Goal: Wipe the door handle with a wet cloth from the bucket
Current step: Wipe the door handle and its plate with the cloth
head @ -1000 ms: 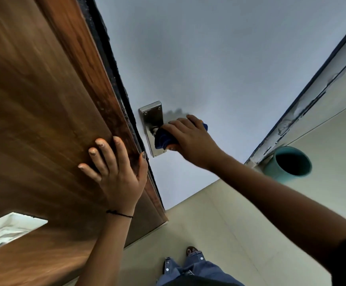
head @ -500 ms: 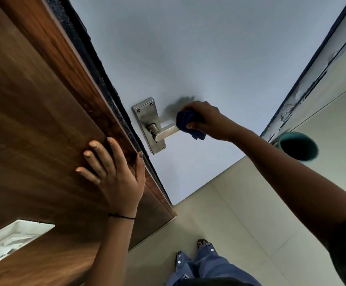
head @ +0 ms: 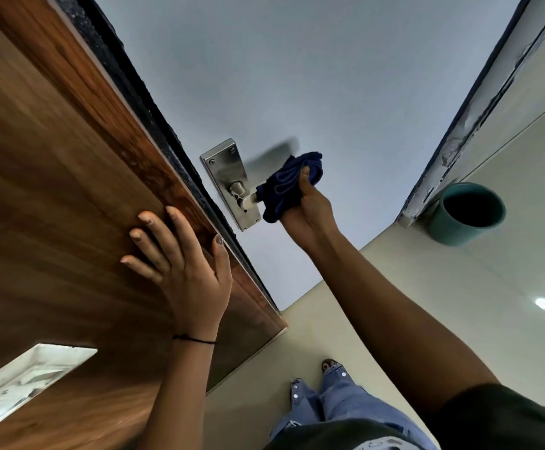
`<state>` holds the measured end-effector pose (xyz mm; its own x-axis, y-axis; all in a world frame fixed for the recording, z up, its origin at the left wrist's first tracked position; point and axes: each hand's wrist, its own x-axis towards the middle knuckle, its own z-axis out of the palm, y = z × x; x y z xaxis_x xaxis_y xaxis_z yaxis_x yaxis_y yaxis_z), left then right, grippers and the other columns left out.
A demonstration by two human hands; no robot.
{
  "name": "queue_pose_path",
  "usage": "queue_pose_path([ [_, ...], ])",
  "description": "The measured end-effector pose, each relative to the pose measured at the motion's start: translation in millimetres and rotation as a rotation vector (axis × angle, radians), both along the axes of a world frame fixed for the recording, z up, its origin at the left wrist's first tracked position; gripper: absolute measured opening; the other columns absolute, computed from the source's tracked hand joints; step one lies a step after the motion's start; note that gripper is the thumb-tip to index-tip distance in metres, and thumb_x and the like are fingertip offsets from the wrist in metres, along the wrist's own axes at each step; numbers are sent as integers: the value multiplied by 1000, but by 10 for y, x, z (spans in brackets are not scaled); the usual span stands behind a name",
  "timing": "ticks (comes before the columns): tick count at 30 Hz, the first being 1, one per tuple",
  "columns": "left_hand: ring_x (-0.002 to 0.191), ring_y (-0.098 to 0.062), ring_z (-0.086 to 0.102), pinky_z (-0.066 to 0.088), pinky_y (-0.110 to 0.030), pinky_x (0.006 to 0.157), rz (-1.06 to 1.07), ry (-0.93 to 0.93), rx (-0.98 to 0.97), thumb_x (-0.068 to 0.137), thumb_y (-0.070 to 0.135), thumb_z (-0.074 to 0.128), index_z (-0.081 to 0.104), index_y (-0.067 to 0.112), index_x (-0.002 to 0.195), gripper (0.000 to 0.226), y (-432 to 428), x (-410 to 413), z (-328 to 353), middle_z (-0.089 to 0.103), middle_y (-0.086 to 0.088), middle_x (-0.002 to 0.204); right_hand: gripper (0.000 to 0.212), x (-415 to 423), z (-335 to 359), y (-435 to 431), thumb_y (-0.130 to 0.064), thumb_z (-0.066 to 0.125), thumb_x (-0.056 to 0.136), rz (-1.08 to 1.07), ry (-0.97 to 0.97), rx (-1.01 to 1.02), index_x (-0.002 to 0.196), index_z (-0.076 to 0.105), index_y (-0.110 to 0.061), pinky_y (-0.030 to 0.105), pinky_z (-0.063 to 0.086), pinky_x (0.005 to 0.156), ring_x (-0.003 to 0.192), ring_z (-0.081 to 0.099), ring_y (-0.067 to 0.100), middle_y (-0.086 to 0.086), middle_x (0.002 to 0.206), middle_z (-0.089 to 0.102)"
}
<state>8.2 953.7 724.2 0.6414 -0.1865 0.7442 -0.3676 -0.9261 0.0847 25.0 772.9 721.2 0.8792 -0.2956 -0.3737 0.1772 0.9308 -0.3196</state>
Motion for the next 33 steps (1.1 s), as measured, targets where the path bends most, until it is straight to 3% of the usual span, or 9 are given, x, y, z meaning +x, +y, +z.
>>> queue_pose_path([
  [2, 134, -45, 1, -24, -38, 112, -22, 2, 18, 92, 30, 52, -13, 17, 148, 87, 15, -1, 11, 7, -26, 145, 43, -17, 64, 91, -24, 44, 99, -7, -26, 60, 135, 44, 0, 48, 57, 83, 106, 60, 36, 17, 121, 56],
  [6, 144, -27, -23, -25, -37, 112, -30, 15, 17, 93, 31, 48, -14, 18, 148, 84, 33, 5, 16, 5, -26, 145, 38, -90, 89, 396, -17, 38, 102, 67, -41, 139, 138, 42, -5, 44, 62, 71, 104, 61, 32, 17, 126, 57],
  [9, 140, -14, -33, -25, -37, 112, -39, 29, 39, 93, 31, 48, -13, 17, 148, 83, 74, -5, 6, 6, -26, 146, 37, -133, -1, 617, -14, 43, 99, 111, 5, 105, 136, 43, -6, 51, 48, 100, 126, 52, 34, 19, 141, 50],
  [11, 140, -13, -33, -24, -36, 112, -48, 28, 60, 93, 29, 49, -12, 17, 149, 84, 101, -10, 1, 6, -25, 146, 29, -136, -33, 662, -15, 46, 99, 112, 61, 22, 126, 49, -9, 54, 41, 108, 126, 53, 33, 17, 138, 54],
  [15, 140, -14, -33, -25, -37, 112, -32, -4, 71, 94, 29, 48, -13, 17, 149, 83, 99, 20, -11, 0, -25, 150, 32, -189, -64, 734, -17, 48, 98, 116, 175, -182, 129, 52, -10, 50, 50, 99, 105, 64, 24, 7, 116, 65],
  [18, 140, -14, -33, -25, -37, 112, -13, -28, 68, 95, 31, 45, -12, 18, 149, 80, 79, 45, -30, -24, -7, 157, 35, -209, -98, 820, -19, 52, 96, 90, 292, -419, 130, 54, -11, 47, 53, 97, 114, 62, 28, 9, 125, 64],
  [23, 140, -14, -32, -24, -38, 112, -14, -41, 59, 96, 33, 42, -12, 18, 150, 78, 83, 50, -39, -34, 4, 153, 19, -137, -191, 870, -13, 59, 92, -25, 397, -669, 109, 64, -20, 47, 54, 95, 110, 63, 26, 9, 123, 64],
  [30, 140, -15, -32, -24, -38, 112, 3, -61, 67, 95, 36, 42, -13, 18, 149, 80, 74, 57, -42, -34, 4, 153, 14, 116, -269, 873, -9, 58, 91, -134, 488, -789, 96, 55, -22, 21, 51, 91, 93, 56, 13, 5, 112, 58],
  [33, 140, -14, -32, -24, -38, 112, 9, -70, 66, 95, 37, 41, -13, 18, 149, 80, 54, 65, -51, -34, 4, 153, 9, 146, -320, 872, -12, 58, 91, -153, 507, -806, 100, 58, -14, 4, 47, 74, 86, 53, 9, 1, 106, 54],
])
